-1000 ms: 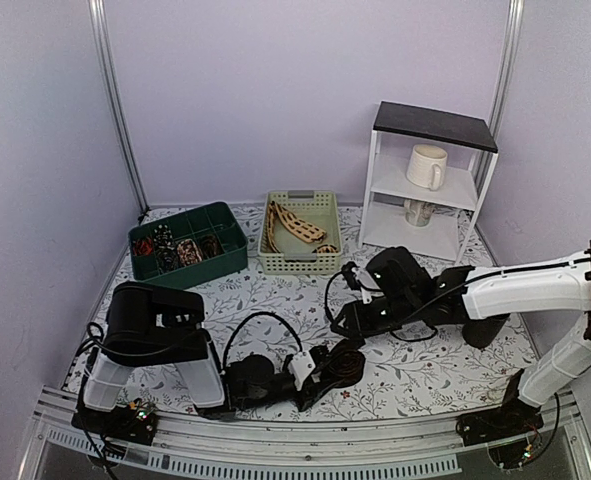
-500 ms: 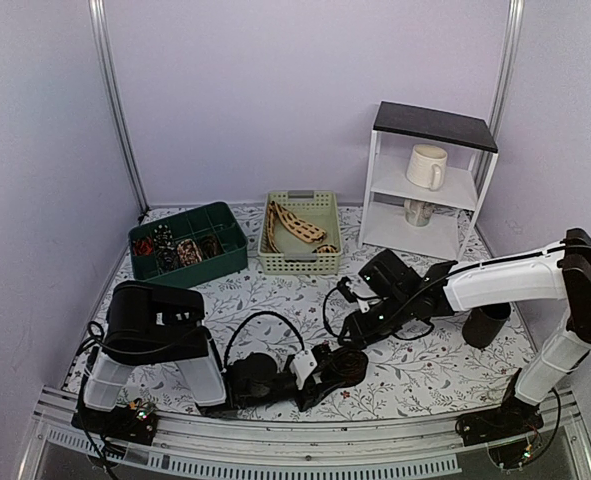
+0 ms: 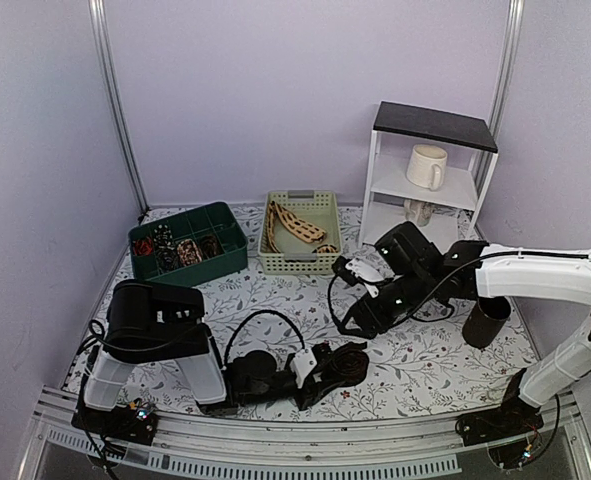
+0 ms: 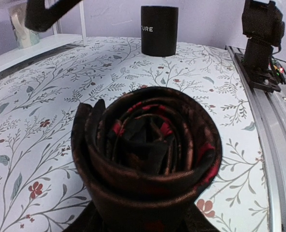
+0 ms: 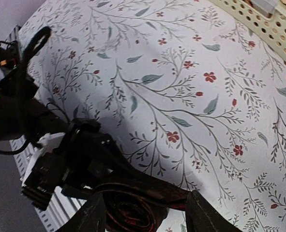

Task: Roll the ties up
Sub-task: Roll the tie at the center of the board.

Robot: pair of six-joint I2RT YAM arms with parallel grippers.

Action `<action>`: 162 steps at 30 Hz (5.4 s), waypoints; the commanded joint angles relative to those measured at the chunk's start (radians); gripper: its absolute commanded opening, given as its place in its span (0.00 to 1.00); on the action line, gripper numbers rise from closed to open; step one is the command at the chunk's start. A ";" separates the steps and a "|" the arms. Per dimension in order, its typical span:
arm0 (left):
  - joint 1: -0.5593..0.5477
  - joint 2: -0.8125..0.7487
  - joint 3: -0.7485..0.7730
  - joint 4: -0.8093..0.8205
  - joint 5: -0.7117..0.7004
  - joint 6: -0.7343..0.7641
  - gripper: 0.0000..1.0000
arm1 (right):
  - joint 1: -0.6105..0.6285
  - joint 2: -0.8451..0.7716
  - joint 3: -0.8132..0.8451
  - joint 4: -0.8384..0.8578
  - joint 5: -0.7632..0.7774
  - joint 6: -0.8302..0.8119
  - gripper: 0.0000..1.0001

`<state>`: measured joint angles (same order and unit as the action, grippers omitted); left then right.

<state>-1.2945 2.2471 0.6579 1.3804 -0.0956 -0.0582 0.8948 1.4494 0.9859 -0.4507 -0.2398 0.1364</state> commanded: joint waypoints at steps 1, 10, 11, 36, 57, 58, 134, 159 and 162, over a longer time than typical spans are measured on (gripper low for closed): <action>0.017 0.045 -0.034 -0.078 0.008 0.027 0.43 | -0.003 -0.040 0.020 -0.142 -0.132 -0.266 0.60; 0.029 0.045 -0.045 -0.063 0.002 0.042 0.42 | -0.004 -0.188 -0.118 -0.082 -0.206 -0.633 0.71; 0.030 0.044 -0.048 -0.059 -0.001 0.043 0.42 | -0.003 -0.178 -0.116 -0.080 -0.201 -0.648 0.71; -0.008 -0.003 -0.027 -0.173 -0.129 -0.001 0.53 | -0.026 -0.026 -0.233 0.227 0.053 0.553 0.64; -0.010 -0.162 0.027 -0.472 -0.038 0.024 0.76 | -0.028 0.042 -0.319 0.365 0.005 0.492 0.46; -0.008 -0.168 0.028 -0.482 -0.034 0.024 0.77 | -0.028 0.042 -0.321 0.368 0.006 0.494 0.46; 0.120 -0.198 0.281 -0.908 0.168 0.037 0.64 | -0.036 -0.123 -0.366 0.422 0.070 0.628 0.51; 0.082 -0.174 0.292 -0.949 0.076 -0.169 0.55 | -0.036 0.026 -0.416 0.631 -0.063 0.611 0.29; 0.071 -0.179 0.283 -0.943 0.020 -0.172 0.57 | -0.037 0.038 -0.415 0.646 -0.062 0.599 0.29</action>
<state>-1.2018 2.0495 0.9615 0.4953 -0.0074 -0.1986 0.8574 1.4586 0.5507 0.1539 -0.2752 0.7746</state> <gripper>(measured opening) 0.557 0.287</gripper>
